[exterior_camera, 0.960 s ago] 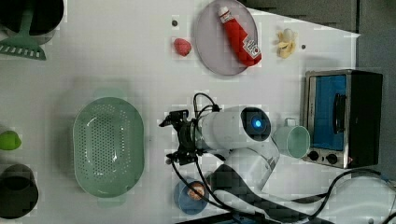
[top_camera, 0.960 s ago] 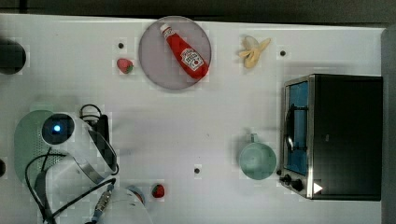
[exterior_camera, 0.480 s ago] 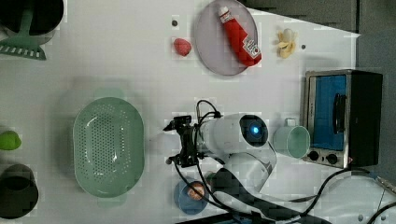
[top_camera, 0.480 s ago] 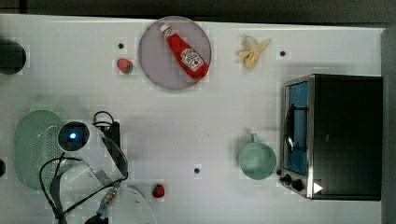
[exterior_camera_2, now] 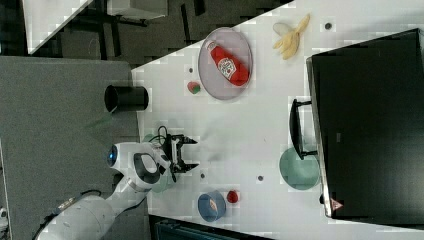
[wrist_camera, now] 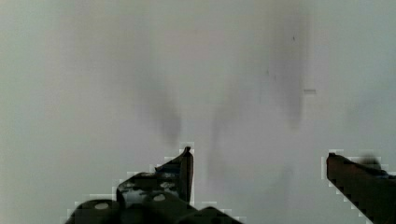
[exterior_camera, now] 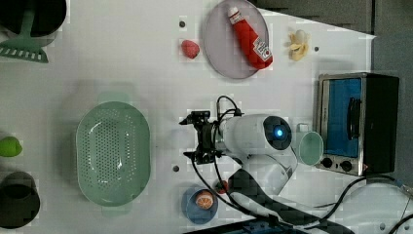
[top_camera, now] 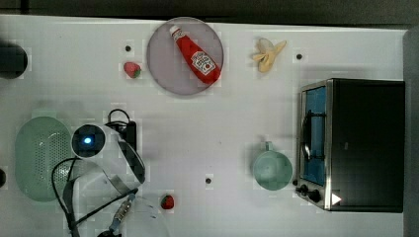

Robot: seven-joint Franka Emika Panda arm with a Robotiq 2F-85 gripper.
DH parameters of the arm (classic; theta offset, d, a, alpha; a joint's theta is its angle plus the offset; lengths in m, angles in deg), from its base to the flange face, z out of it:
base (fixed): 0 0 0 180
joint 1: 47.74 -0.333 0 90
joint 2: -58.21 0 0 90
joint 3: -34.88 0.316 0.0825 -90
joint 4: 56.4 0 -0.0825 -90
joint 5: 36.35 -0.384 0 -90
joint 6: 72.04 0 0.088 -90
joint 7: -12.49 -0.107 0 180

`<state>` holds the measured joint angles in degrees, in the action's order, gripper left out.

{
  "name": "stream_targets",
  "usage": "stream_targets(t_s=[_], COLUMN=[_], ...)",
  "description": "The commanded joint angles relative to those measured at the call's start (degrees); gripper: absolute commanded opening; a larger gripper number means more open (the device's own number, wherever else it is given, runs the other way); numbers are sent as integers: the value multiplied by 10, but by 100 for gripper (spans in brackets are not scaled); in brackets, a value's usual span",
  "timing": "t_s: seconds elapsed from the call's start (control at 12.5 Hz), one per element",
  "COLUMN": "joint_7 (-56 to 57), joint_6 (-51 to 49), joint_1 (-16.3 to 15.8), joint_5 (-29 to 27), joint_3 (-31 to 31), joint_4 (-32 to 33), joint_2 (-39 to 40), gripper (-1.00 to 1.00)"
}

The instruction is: Drag strainer left to right.

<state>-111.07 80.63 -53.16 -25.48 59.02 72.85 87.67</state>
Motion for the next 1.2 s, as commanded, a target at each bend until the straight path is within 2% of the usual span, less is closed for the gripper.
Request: stream_targets(t_s=[0.08,0.56,0.64,1.2], joint_7=[-4,77,112,220], joint_6=[-4,-3,-3,-2], joint_1=[27,52,70,107], joint_5=[7,7,7,7], joint_3=[-32,-72,-93,-144], joint_4=[23,49,56,71], joint_2=[-32,-54,-64,-78], gripper=[100,100,100,100])
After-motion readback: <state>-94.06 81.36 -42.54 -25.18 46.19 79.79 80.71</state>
